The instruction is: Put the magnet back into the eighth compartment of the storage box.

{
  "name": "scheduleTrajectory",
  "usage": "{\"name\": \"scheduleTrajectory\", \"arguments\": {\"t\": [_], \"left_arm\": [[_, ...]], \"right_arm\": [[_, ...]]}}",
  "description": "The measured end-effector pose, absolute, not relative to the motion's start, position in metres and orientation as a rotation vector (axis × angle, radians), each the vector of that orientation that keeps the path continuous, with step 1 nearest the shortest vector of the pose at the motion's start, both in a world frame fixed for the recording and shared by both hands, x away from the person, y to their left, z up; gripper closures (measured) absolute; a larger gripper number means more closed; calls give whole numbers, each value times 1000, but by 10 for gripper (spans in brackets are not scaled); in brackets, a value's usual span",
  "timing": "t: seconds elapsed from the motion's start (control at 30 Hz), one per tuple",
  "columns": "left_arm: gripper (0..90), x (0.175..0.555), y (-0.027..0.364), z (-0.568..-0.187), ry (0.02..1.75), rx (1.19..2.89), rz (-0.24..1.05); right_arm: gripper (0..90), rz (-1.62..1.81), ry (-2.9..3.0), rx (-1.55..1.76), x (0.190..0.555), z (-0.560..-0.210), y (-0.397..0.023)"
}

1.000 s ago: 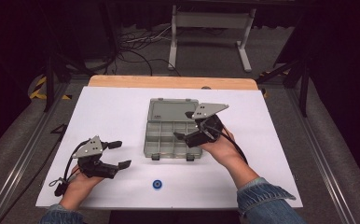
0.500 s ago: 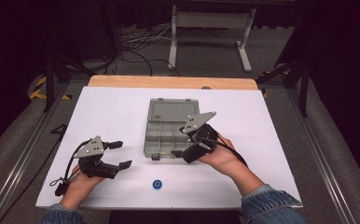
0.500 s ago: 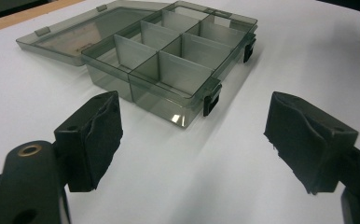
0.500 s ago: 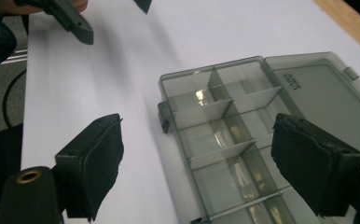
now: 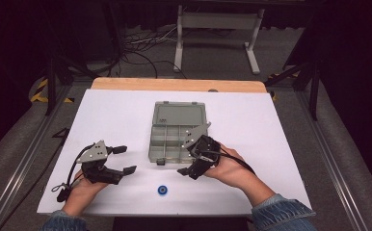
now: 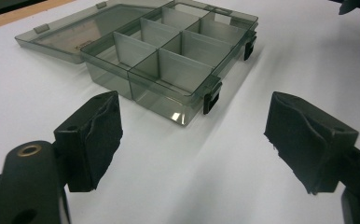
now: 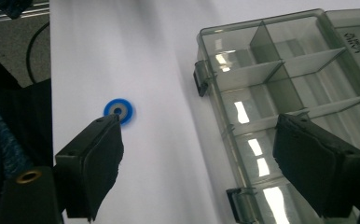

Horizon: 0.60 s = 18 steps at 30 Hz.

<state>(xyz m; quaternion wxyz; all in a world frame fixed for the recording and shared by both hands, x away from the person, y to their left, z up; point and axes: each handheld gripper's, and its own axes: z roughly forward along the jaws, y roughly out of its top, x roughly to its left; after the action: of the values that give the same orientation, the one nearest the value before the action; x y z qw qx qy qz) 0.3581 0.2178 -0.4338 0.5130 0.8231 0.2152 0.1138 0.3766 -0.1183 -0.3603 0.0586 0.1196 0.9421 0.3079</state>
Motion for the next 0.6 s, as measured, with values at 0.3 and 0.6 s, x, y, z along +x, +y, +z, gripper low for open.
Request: {"name": "scheduleTrajectory", "arguments": {"t": [0.3, 0.6], "left_arm": [[190, 358, 219, -433, 518, 1971, 274], [189, 357, 221, -432, 521, 1963, 285]], "right_arm": [[173, 954, 2850, 348, 371, -362, -116], [180, 947, 2878, 304, 365, -371, -104]]}}
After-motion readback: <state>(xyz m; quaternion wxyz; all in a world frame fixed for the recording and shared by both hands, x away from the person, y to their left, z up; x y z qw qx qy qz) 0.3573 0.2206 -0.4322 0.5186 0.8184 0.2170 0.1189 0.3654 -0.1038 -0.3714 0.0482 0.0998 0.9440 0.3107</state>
